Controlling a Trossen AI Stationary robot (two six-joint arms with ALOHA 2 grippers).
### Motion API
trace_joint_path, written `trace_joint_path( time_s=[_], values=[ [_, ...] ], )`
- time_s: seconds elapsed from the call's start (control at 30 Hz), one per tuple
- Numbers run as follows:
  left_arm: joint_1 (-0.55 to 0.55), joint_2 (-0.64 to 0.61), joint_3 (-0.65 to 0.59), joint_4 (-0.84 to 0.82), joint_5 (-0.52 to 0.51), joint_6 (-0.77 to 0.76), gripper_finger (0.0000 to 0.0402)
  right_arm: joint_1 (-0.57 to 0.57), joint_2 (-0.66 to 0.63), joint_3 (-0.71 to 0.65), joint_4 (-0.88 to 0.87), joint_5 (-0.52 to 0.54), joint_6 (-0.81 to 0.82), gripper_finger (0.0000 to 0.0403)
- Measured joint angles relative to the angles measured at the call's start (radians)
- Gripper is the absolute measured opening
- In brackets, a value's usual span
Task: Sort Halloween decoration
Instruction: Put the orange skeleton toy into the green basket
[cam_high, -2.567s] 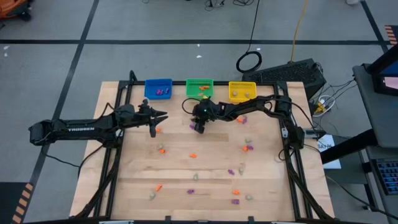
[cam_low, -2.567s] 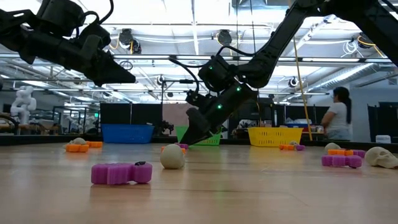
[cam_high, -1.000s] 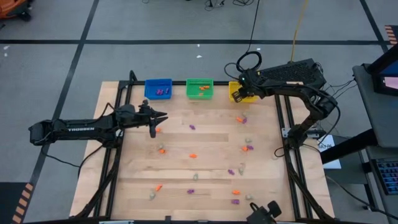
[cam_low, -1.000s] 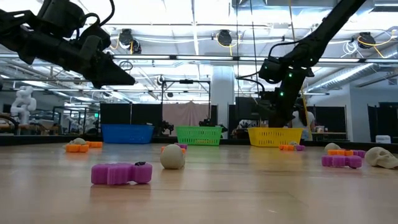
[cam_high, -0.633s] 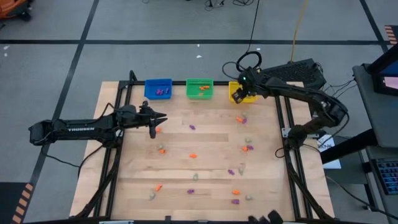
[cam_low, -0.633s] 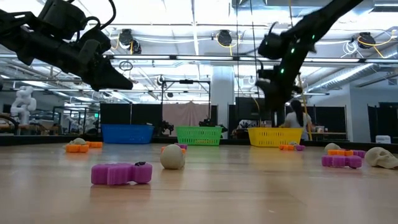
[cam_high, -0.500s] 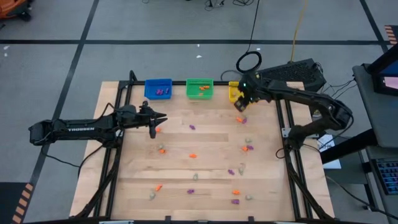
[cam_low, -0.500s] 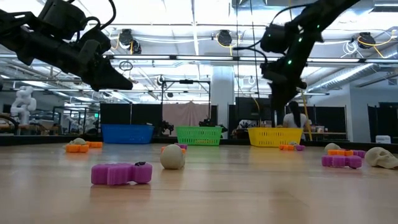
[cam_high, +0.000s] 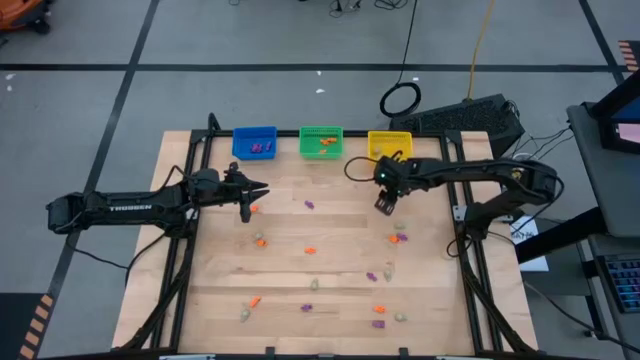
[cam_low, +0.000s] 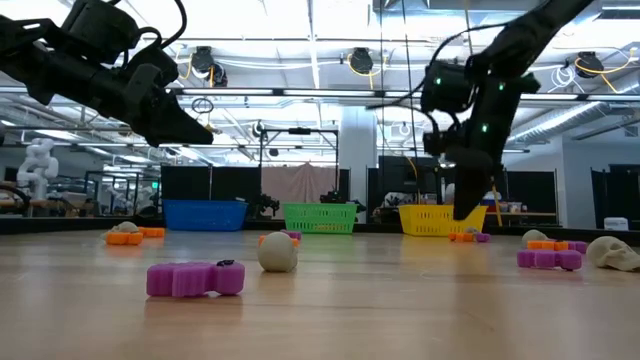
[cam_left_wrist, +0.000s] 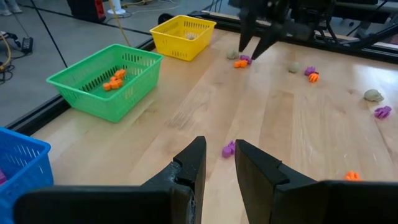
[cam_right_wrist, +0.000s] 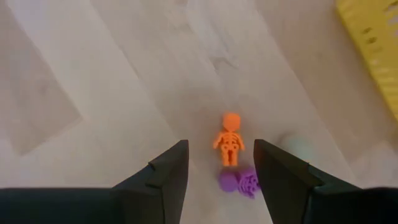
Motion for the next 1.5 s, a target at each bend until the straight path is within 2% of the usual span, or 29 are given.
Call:
trace_joint_path(
  time_s=[0.2,0.3,0.4,0.57,0.63,0.83,0.93,1.1,1.2,1.3,1.5],
  values=[
    [0.000,0.000,0.000,-0.005,0.008,0.001,0.0083,-0.006,0.102,-0.001,0.070,0.000,-0.049,0.0165],
    [0.000,0.000,0.000,-0.012,0.009,0.000,0.0083,-0.017,0.137,0.001,0.082,-0.007,-0.051,0.0150],
    [0.000,0.000,0.000,-0.011,0.011,0.001,0.0083,-0.021,0.159,0.003,0.084,-0.014,-0.051,0.0115],
    [0.000,0.000,0.000,-0.011,0.011,0.001,0.0083,-0.020,0.149,0.003,0.087,-0.011,-0.051,0.0031],
    [0.000,0.000,0.000,-0.010,0.011,0.001,0.0083,-0.011,0.135,0.007,0.084,-0.012,-0.051,0.0012],
    [0.000,0.000,0.000,-0.006,0.012,0.001,0.0083,0.025,0.106,0.087,0.111,-0.099,-0.051,0.0024],
    [0.000,0.000,0.000,-0.006,0.012,0.001,0.0083,0.048,0.109,0.139,0.136,-0.100,-0.051,0.0016],
    [0.000,0.000,0.000,-0.005,0.012,0.001,0.0083,0.056,0.111,0.265,0.202,-0.092,-0.041,0.0010],
    [0.000,0.000,0.000,-0.005,0.012,0.001,0.0083,0.043,0.151,0.376,0.198,-0.046,-0.073,0.0011],
    [0.000,0.000,0.000,-0.004,0.012,0.001,0.0083,0.005,0.234,0.521,0.186,-0.045,-0.127,0.0011],
    [0.000,0.000,0.000,-0.005,0.013,0.000,0.0083,-0.092,0.481,0.885,0.004,-0.050,-0.220,0.0011]
  ],
)
